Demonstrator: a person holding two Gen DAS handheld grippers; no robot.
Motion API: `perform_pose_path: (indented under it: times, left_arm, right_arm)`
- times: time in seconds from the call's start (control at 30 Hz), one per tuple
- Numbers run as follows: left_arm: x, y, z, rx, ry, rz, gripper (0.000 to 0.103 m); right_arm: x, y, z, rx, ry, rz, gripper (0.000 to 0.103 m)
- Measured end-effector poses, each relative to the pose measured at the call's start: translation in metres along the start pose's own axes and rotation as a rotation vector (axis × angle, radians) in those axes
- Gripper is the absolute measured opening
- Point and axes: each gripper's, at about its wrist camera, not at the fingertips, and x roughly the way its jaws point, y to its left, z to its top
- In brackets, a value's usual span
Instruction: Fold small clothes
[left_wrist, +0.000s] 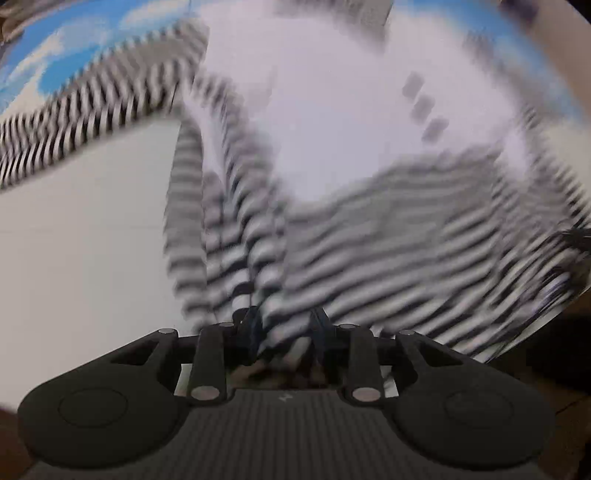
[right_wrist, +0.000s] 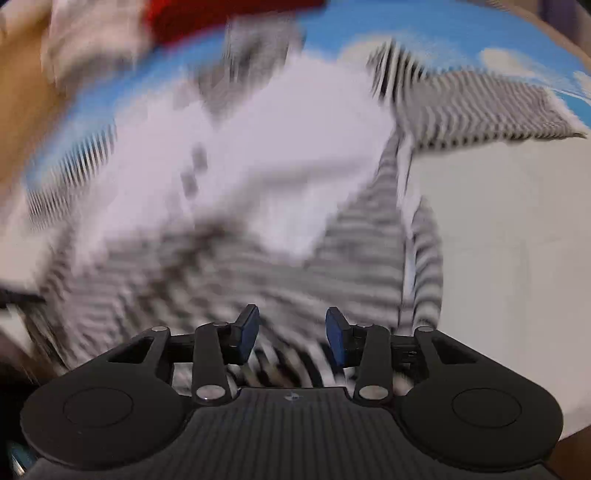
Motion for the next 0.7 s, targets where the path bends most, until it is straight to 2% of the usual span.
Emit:
perform_pose_path:
  times: [0.03, 0.07, 0.17, 0.27, 0.3, 0.37, 0.43, 0.6, 0.7]
  left_arm:
    - [0.003, -0.002, -0.002, 0.012, 0.010, 0.013, 0.032]
    - [0.000, -0.004, -0.001, 0.022, -0.006, 0.010, 0.032]
    - [-0.022, 0.000, -0.004, -0.014, -0.096, -0.034, 0.034]
    - [-0.046, 0.005, -0.003, -0.066, -0.221, -0.078, 0.049]
    - [-0.052, 0.004, 0.000, -0.084, -0.255, -0.075, 0.056]
    - [-0.060, 0.007, 0.004, -0.113, -0.308, -0.063, 0.061]
    - [-0.067, 0.009, 0.007, -0.136, -0.349, -0.048, 0.076]
    - [-0.077, 0.016, 0.015, -0.182, -0.467, 0.018, 0.078]
    - [-0.079, 0.025, 0.018, -0.210, -0.527, 0.078, 0.078]
  right_arm:
    - [0.011, 0.003, -0.006, -0.027, 0.066, -0.064, 0.045]
    - [0.010, 0.006, -0.009, -0.045, 0.063, -0.086, 0.047]
    - [-0.007, 0.005, -0.010, -0.024, 0.001, -0.050, 0.047]
    - [-0.028, 0.000, -0.012, 0.002, -0.112, -0.034, 0.047]
    - [-0.036, -0.002, -0.013, 0.008, -0.154, -0.035, 0.047]
    - [-0.048, -0.006, -0.009, 0.026, -0.221, -0.040, 0.047]
    - [-0.054, -0.010, -0.002, 0.048, -0.275, -0.049, 0.047]
    - [-0.066, -0.011, 0.010, 0.067, -0.368, -0.120, 0.047]
    - [-0.074, -0.011, 0.012, 0.085, -0.447, -0.116, 0.047]
